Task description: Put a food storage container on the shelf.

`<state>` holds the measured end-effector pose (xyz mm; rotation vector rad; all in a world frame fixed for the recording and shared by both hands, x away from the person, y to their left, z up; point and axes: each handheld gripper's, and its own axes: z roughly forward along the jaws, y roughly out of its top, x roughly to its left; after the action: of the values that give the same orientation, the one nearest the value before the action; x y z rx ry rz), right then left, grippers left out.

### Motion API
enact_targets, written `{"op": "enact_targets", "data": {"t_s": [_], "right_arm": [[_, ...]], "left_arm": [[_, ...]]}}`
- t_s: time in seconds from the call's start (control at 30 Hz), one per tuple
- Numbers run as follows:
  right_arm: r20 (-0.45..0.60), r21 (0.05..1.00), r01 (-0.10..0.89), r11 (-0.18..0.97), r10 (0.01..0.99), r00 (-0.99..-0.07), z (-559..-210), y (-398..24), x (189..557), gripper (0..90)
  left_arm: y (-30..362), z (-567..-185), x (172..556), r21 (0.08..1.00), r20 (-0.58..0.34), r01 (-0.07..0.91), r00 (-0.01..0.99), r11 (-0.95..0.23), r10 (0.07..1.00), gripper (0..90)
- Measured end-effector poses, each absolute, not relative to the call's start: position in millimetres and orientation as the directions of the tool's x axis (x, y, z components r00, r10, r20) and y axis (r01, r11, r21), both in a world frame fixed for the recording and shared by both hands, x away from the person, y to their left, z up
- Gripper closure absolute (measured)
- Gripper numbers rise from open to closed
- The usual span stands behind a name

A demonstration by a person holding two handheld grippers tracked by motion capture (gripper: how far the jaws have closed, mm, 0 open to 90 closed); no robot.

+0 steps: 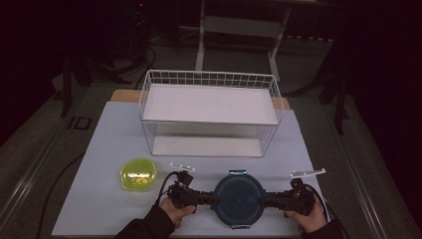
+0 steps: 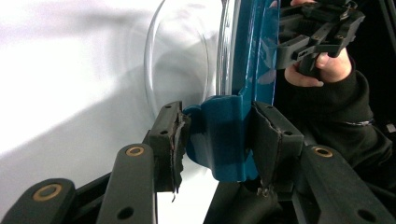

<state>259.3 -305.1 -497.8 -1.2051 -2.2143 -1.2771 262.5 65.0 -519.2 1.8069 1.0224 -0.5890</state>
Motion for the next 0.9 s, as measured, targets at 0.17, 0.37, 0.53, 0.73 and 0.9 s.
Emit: {"op": "enact_targets", "data": {"t_s": [0.17, 0.37, 0.53, 0.73, 0.9], "right_arm": [[0.623, 0.552, 0.799, 0.238, 0.518, -0.585, -497, -304, 260, 53.8], [0.621, 0.543, 0.808, 0.228, 0.539, -0.569, -494, -304, 254, 56.0], [0.621, 0.550, 0.808, 0.212, 0.543, -0.566, -493, -305, 250, 56.7], [0.618, 0.563, 0.801, 0.202, 0.541, -0.570, -484, -304, 250, 56.6], [0.607, 0.585, 0.788, 0.195, 0.538, -0.584, -473, -302, 250, 56.7]], "left_arm": [[66, -521, 263, 0.486, -0.762, 0.853, 0.520, -0.189, 0.387, 55.8], [63, -516, 258, 0.492, -0.748, 0.850, 0.524, -0.189, 0.407, 56.9], [64, -513, 257, 0.498, -0.742, 0.843, 0.536, -0.203, 0.403, 57.4], [65, -505, 259, 0.510, -0.742, 0.837, 0.545, -0.198, 0.391, 57.5], [68, -487, 262, 0.548, -0.723, 0.816, 0.572, -0.183, 0.388, 57.5]]}}
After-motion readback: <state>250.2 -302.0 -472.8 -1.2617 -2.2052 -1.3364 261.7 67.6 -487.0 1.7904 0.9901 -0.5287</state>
